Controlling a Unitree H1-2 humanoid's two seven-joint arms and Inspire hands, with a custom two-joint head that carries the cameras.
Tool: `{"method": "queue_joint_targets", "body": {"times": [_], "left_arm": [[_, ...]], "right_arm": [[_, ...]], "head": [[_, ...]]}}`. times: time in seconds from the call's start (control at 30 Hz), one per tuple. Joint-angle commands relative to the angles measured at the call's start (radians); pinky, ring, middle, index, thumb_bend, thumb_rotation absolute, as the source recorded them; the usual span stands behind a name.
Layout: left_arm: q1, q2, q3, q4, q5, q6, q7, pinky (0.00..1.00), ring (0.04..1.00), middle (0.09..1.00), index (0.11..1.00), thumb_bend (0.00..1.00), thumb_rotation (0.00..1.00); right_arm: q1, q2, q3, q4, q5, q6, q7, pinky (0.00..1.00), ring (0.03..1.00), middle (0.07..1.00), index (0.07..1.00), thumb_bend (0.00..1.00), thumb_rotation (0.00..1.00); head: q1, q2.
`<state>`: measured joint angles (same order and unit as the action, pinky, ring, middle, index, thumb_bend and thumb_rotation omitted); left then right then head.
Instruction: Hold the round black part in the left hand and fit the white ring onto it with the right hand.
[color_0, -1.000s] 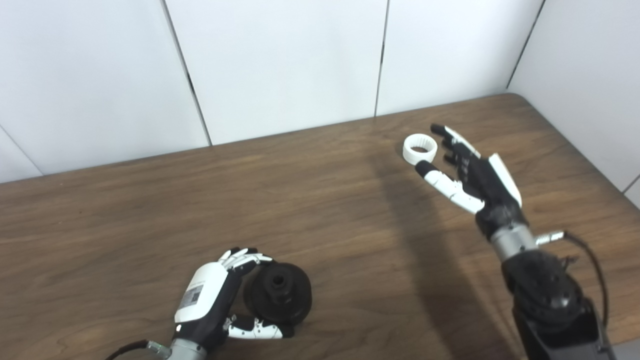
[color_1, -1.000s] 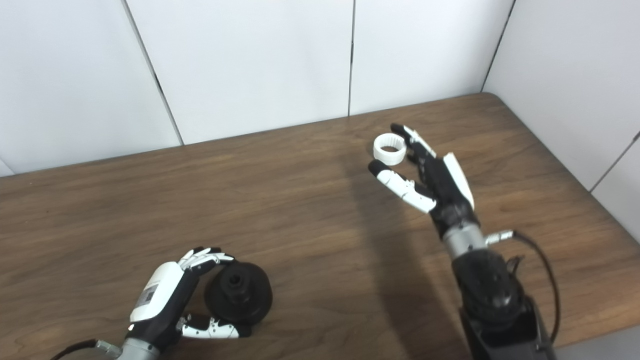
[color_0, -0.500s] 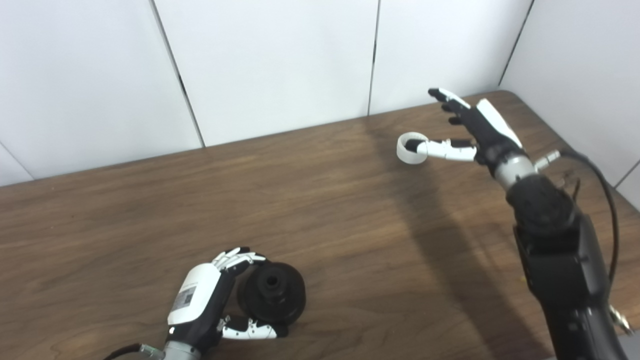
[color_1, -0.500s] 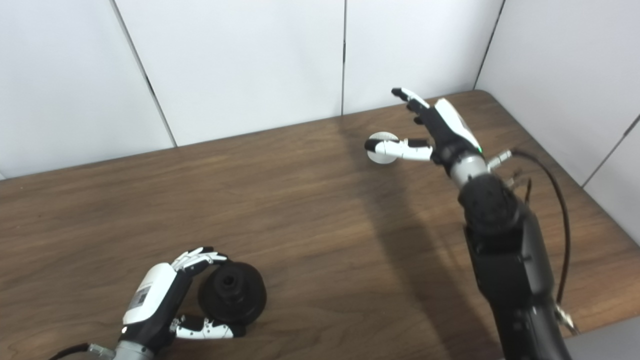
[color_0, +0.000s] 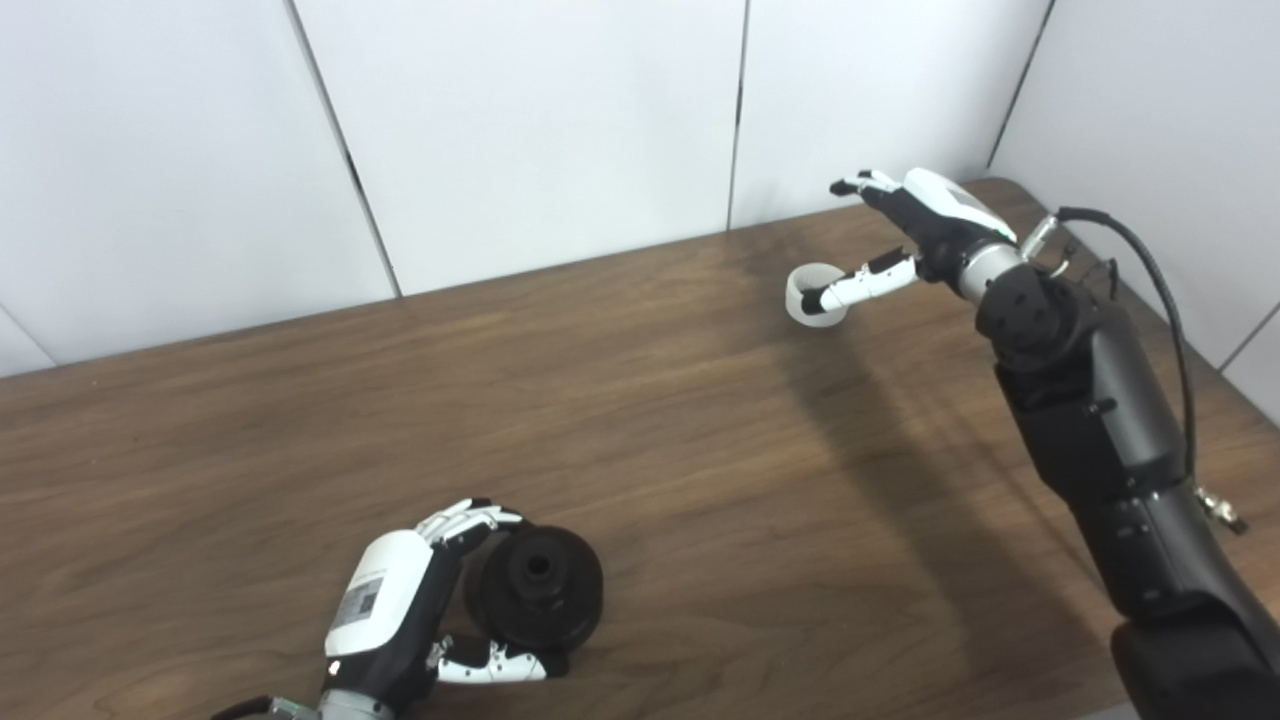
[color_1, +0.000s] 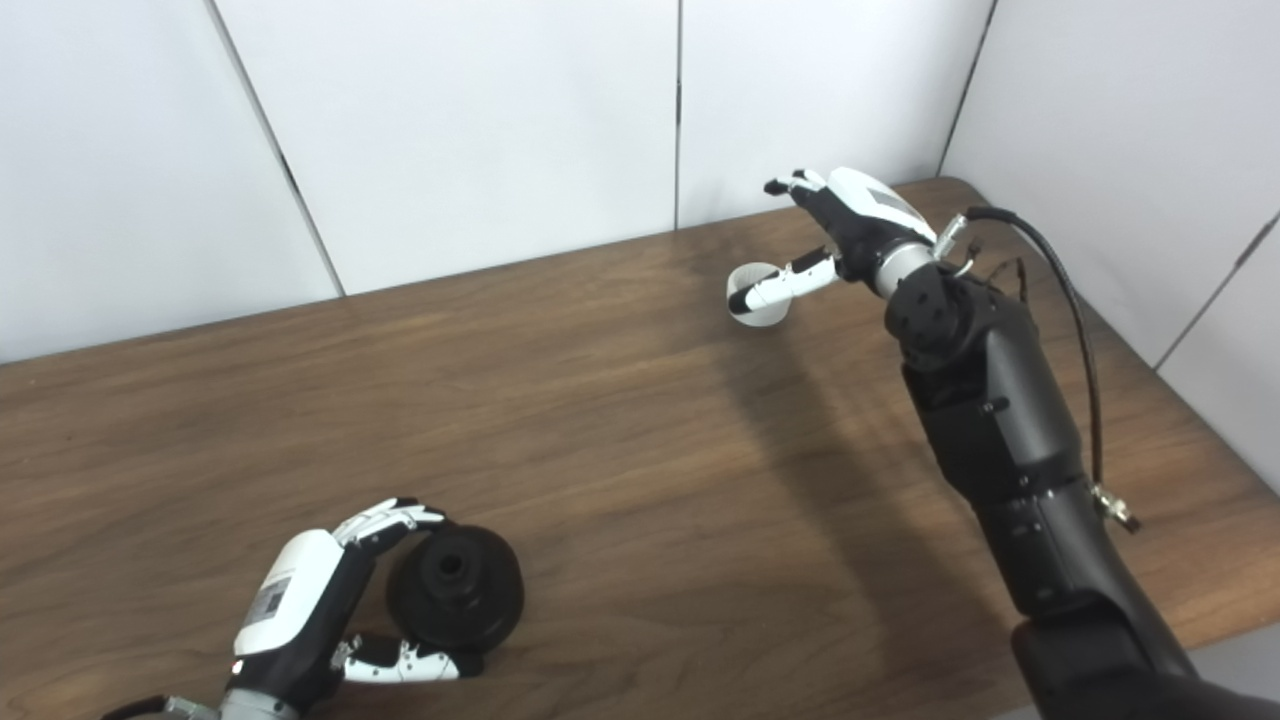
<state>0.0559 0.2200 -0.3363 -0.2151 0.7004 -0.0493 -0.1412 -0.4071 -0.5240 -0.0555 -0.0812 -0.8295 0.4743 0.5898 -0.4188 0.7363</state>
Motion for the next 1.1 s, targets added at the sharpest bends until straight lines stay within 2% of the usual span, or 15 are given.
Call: {"method": "queue_joint_targets", "body": {"times": [0.0, 0.1, 0.37, 0.87, 1.07], "left_arm": [[0.000, 0.008, 0.001, -0.011, -0.003, 0.008, -0.014, 0.89, 0.888, 0.796, 0.485, 0.52, 0.05], [0.003, 0.006, 0.002, -0.011, -0.006, 0.004, -0.011, 0.88, 0.885, 0.795, 0.485, 0.52, 0.05], [0.006, 0.002, 0.001, -0.022, -0.001, 0.013, -0.018, 0.89, 0.885, 0.796, 0.485, 0.52, 0.05], [0.014, -0.008, -0.004, -0.040, 0.014, 0.021, -0.025, 0.92, 0.887, 0.795, 0.485, 0.52, 0.05], [0.018, -0.002, -0.004, -0.049, 0.019, 0.030, -0.034, 0.91, 0.894, 0.800, 0.485, 0.52, 0.05]], "right_arm": [[-0.075, -0.063, 0.035, 0.016, -0.042, -0.005, 0.011, 1.00, 1.000, 1.000, 0.907, 1.00, 0.43], [-0.100, -0.088, 0.087, 0.062, -0.068, -0.006, 0.015, 1.00, 1.000, 1.000, 0.909, 1.00, 0.43], [-0.150, -0.098, 0.162, 0.122, -0.097, -0.005, 0.032, 1.00, 1.000, 1.000, 0.919, 1.00, 0.42], [-0.148, -0.098, 0.218, 0.151, -0.109, -0.006, -0.014, 1.00, 1.000, 1.000, 0.916, 1.00, 0.44], [-0.145, -0.078, 0.229, 0.169, -0.114, -0.006, -0.034, 1.00, 1.000, 1.000, 0.907, 1.00, 0.42]], "head": [[0.000, 0.001], [0.004, 0.003], [0.011, 0.007], [0.032, 0.016], [0.040, 0.020]]}}
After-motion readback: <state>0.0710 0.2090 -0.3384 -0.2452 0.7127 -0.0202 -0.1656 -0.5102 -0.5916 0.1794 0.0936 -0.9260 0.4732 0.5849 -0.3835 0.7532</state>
